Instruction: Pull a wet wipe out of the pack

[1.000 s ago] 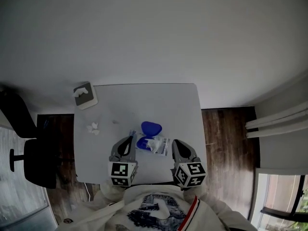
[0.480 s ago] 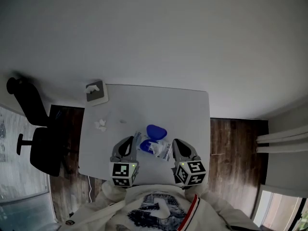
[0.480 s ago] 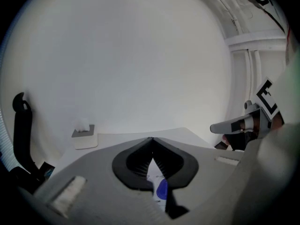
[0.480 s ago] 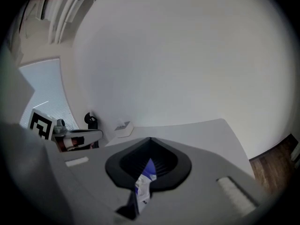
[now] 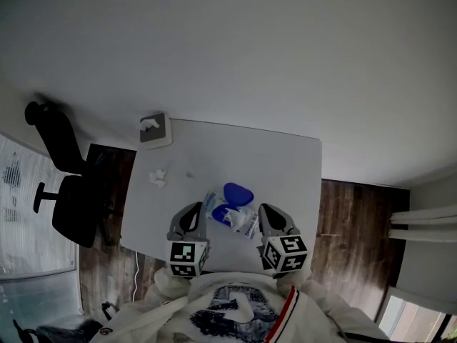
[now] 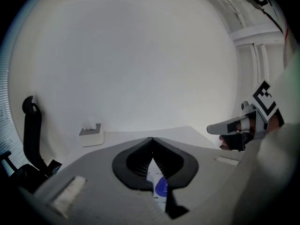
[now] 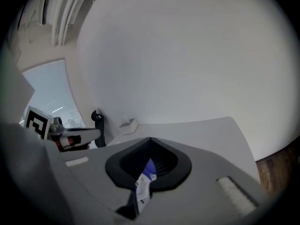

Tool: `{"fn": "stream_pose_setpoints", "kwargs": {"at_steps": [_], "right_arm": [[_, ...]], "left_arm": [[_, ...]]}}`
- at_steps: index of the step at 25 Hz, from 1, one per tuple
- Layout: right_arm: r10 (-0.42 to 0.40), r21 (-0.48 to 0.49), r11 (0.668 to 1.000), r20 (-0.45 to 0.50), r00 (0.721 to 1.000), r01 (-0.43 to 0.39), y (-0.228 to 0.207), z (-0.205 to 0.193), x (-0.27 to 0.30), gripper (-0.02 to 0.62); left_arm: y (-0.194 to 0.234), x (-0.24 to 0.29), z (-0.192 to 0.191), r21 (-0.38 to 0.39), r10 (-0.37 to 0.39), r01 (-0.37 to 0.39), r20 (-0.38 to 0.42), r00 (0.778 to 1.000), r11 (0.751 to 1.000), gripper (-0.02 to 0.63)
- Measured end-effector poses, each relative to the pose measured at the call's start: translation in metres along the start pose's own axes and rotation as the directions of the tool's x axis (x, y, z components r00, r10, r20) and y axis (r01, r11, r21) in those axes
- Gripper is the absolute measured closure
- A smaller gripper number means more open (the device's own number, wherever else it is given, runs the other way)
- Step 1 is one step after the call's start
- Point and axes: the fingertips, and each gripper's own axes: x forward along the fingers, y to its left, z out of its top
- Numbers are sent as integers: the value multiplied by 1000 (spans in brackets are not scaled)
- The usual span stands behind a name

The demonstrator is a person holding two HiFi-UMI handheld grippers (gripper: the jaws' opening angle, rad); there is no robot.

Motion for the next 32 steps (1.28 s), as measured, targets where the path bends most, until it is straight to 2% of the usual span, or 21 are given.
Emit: {"fn": "stream_pose_setpoints", "kwargs": {"at_steps": [7,8,11,19,22,28,32], "right_arm": [[20,-26,999,-81,997,-22,-2,-15,6,588],[29,-23,999,-95,995,-31,-1,-17,7,538],[52,-15,998,-128,990,-55,1,-25,8,479],[126,-58,989,-172,977,-138,17,-37,12,401],[155,-80,981,-203,967,-174,25,-46,13,350],[217,-106,962,-265,940,-252,40,-66,19,188],[234,-111,955,-283,930,-274,46,-76,22,109]], "left_arm": [[-6,1,-1,-8,6,-6,-6,1000,1000,601],[-7,2,0,-8,5,-5,-6,1000,1000,601],[-10,4,-1,-9,0,0,-7,1000,1000,601],[-12,5,-4,-12,-1,1,-12,1000,1000,601],[-12,3,-4,-12,0,0,-8,1000,1000,601],[-6,0,-9,-19,9,-9,-13,1000,1000,601],[-4,-2,-10,-23,12,-12,-14,1000,1000,601]]}}
